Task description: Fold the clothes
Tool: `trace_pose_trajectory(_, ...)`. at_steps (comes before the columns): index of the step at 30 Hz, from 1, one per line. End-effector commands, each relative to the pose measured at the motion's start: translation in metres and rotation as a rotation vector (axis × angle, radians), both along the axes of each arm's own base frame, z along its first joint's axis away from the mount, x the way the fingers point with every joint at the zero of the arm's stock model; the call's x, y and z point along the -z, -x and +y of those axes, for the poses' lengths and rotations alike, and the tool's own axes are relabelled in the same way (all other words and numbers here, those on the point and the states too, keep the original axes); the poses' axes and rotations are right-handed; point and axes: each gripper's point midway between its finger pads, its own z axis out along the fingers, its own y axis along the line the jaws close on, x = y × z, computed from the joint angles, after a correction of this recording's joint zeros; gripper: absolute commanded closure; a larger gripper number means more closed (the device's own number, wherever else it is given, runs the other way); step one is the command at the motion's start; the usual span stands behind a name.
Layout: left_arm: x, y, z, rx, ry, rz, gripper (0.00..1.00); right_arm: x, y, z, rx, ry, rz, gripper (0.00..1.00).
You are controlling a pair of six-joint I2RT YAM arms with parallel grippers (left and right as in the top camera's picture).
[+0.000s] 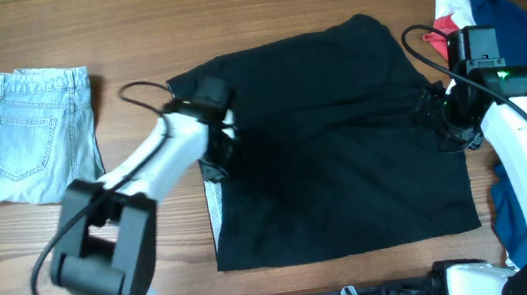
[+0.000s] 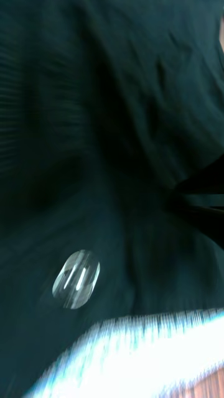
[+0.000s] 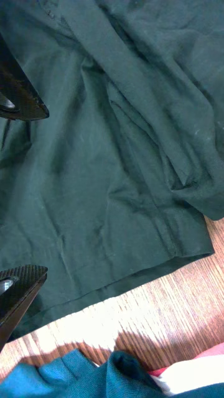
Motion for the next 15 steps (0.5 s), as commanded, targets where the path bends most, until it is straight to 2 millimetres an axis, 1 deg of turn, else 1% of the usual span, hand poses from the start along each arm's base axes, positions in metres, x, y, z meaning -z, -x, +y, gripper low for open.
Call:
trace_pose_trajectory(1, 0.028, 0.017, -0.007, 0.036, -0.042, 0.065, 0.91, 0.000, 0.000, 0.002, -0.020, -0.012, 0.003, 0.25)
trace_pose_trajectory(4, 0.046, 0.011, -0.001, 0.037, -0.091, 0.053, 0.90, 0.000, 0.000, 0.002, -0.021, -0.012, 0.003, 0.25)
trace_pose_trajectory(5, 0.055, 0.005, 0.006, 0.027, -0.122, 0.040, 0.90, 0.000, 0.000, 0.002, -0.022, -0.012, 0.004, 0.25)
trace_pose_trajectory(7, 0.063, -0.011, 0.021, -0.006, -0.170, 0.000, 0.90, 0.000, 0.000, 0.002, -0.023, -0.011, 0.004, 0.25)
trace_pose_trajectory(8, 0.065, -0.024, 0.037, -0.043, -0.208, -0.036, 0.89, 0.001, 0.001, 0.002, -0.023, -0.011, 0.005, 0.25)
trace_pose_trajectory(10, 0.066, -0.040, 0.055, -0.097, -0.231, -0.071, 0.87, 0.000, 0.001, 0.002, -0.023, -0.011, 0.004, 0.25)
trace_pose_trajectory(11, 0.065, -0.048, 0.063, -0.127, -0.227, -0.084, 0.86, 0.000, 0.001, 0.002, -0.023, -0.011, 0.004, 0.25)
trace_pose_trajectory(14, 0.063, -0.080, 0.095, -0.260, -0.185, -0.140, 0.86, 0.000, 0.001, 0.002, -0.023, -0.012, 0.004, 0.24)
trace_pose_trajectory(15, 0.063, -0.082, 0.098, -0.273, -0.177, -0.141, 0.86, 0.000, 0.001, 0.002, -0.023, -0.012, 0.004, 0.24)
